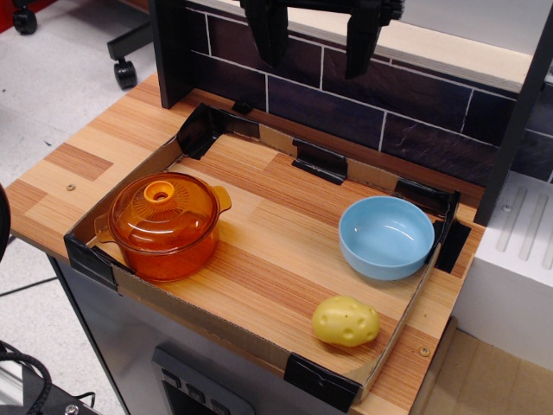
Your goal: Take lid off pot
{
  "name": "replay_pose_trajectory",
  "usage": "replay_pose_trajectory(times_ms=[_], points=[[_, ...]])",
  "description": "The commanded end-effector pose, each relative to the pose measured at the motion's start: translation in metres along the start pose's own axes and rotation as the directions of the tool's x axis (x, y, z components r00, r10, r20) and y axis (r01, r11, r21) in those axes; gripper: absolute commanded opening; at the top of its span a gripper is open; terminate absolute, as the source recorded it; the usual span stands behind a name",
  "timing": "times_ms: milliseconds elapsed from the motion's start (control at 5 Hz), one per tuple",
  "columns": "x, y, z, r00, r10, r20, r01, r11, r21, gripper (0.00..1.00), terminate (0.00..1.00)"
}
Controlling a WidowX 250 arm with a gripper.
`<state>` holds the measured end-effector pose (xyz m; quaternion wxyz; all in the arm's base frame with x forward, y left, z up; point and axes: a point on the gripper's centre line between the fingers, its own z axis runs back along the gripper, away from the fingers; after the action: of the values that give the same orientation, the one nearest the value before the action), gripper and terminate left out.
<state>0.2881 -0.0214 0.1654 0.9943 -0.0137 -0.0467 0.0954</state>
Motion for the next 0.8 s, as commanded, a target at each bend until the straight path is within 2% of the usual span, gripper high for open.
replay_pose_trajectory(times_ms=[0,400,600], points=[[0.000,0.000,0.000,1.000,0.000,0.000,0.000,1.000,0.000,1.00,0.00],[-0.022,0.041,-0.019,0.990,-0.137,-0.023,0.137,0.990,0.006,1.00,0.00],[-0.017,0.065,-0.016,0.975,-0.213,-0.067,0.213,0.977,-0.012,1.00,0.00]])
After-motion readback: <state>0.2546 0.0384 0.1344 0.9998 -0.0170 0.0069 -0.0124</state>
